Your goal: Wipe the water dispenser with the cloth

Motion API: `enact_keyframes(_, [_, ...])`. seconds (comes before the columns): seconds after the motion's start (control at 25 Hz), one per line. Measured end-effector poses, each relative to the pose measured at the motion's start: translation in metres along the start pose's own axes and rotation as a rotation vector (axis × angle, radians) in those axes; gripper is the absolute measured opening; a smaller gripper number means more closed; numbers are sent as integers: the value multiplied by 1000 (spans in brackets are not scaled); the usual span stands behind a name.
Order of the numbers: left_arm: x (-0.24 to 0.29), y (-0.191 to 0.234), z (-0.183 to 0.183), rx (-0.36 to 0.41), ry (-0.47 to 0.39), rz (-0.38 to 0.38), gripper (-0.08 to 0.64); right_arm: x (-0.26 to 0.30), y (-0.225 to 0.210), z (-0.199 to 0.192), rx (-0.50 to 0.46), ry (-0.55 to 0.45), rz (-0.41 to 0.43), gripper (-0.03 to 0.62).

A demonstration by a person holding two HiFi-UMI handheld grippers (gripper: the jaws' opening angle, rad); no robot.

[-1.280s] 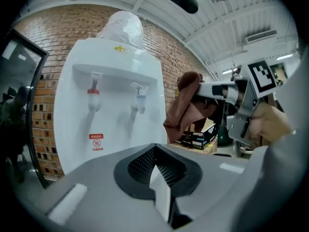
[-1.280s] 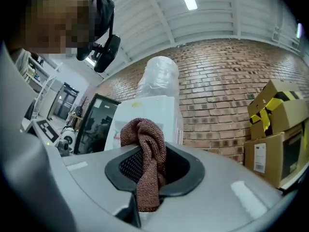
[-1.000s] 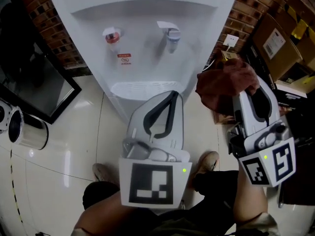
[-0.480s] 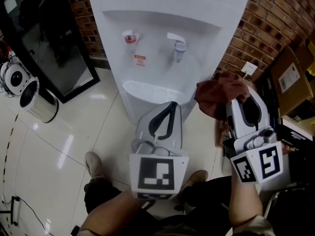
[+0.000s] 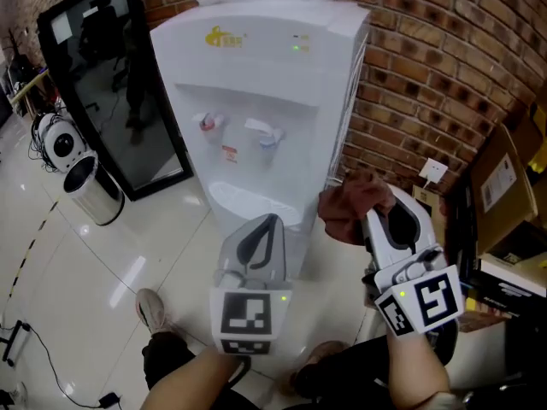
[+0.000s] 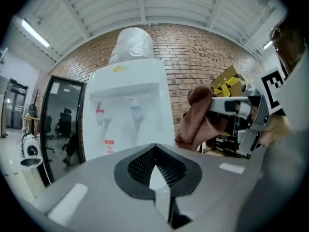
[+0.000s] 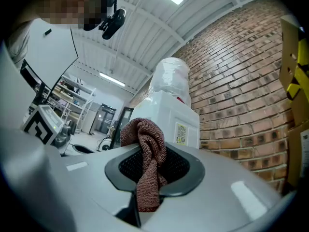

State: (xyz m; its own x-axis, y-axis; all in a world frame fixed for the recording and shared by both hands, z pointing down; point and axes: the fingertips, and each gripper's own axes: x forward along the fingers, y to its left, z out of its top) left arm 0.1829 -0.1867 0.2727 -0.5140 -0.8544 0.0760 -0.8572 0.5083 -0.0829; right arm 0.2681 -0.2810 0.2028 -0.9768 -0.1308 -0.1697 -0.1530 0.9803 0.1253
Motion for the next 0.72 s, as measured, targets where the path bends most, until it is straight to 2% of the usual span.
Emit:
enact_keyframes(0.2, [12,-2,60,74,-47,21,0,0,-20,21,4,-68,3,94])
enact_keyframes(0.44, [18,19,98,-50,-100,66,0,7,-31,46,-18,-91,-23,94])
enact_keyframes(0.6, [9,18,124,-42,-150,47,0,27,-36,106,-64,-152,-45,94])
enact_keyframes(0.72, [5,14,125,-32,-140,11,0,46,-38,159,-124,-206,-66,94])
